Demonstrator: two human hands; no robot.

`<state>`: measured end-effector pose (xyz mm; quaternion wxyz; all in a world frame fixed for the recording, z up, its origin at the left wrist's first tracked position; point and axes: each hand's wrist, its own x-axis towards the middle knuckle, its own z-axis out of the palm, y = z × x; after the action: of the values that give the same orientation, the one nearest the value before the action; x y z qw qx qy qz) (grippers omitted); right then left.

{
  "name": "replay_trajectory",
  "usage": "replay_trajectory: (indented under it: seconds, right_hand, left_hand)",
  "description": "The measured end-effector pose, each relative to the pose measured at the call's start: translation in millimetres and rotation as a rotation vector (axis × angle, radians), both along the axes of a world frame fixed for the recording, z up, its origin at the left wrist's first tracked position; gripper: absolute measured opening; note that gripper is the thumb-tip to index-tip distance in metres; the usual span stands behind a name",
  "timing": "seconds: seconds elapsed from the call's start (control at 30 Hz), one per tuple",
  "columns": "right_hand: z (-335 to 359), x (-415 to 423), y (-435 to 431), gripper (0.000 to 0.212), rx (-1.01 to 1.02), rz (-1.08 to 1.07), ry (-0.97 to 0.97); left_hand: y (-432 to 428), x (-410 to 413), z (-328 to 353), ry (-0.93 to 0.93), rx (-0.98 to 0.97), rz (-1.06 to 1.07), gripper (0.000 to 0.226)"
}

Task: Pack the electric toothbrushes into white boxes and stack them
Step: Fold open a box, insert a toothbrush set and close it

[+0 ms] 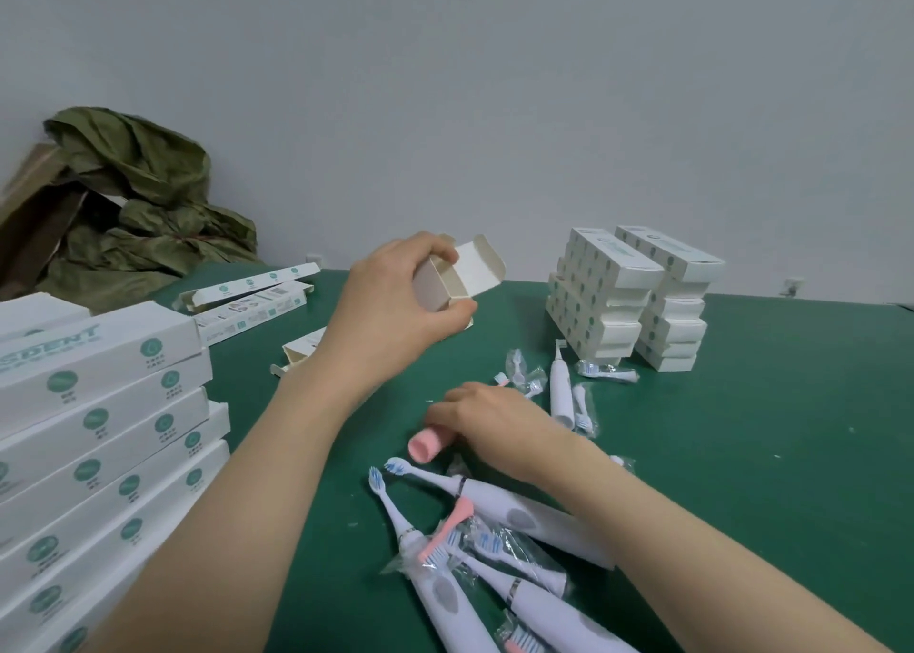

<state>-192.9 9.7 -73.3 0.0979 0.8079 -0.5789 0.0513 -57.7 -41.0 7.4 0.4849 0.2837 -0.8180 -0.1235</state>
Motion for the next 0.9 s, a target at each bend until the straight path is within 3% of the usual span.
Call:
replay_trajectory:
  seconds: [0.07, 0.2, 0.3, 0.37, 0.5, 0.67, 0.8, 0.9]
  right_hand:
    - [5, -11, 5, 0.032, -0.109, -0.092, -0.191]
    - [32, -23, 28, 0.035, -0.536, -0.223, -0.91]
    - [62, -25, 44, 0.049, -0.826, -0.112, -1.347]
    - [77, -22, 52, 0.057, -0.913, 0.009, -1.513]
    - [87, -14, 59, 0.062, -0.963, 0.04, -1.503]
    - [73, -6, 47, 0.057, -0.854, -0.002, -1.601]
    - [65, 3, 38, 0.044, -0.846, -0.152, -1.362]
    - [60, 8, 39, 0.024, -0.712, -0.163, -1.117]
  left_hand:
    - [-5, 3, -3, -0.029, -0.02, 0.041, 0.035]
    - [-18, 7, -10, -0.13, -0.02, 0.141, 0.037]
    - [-24, 5, -18, -0.22, 0.018, 0.192, 0.037]
    - [-25, 3, -22, -0.247, 0.055, 0.191, 0.036]
    - [-22, 2, -22, -0.243, 0.063, 0.181, 0.034]
    - [-6, -5, -11, -0.146, 0.091, 0.009, 0.028]
    - [7, -10, 2, -0.152, 0.011, -0.033, 0.03]
    - [14, -12, 0, -0.136, 0.013, -0.049, 0.028]
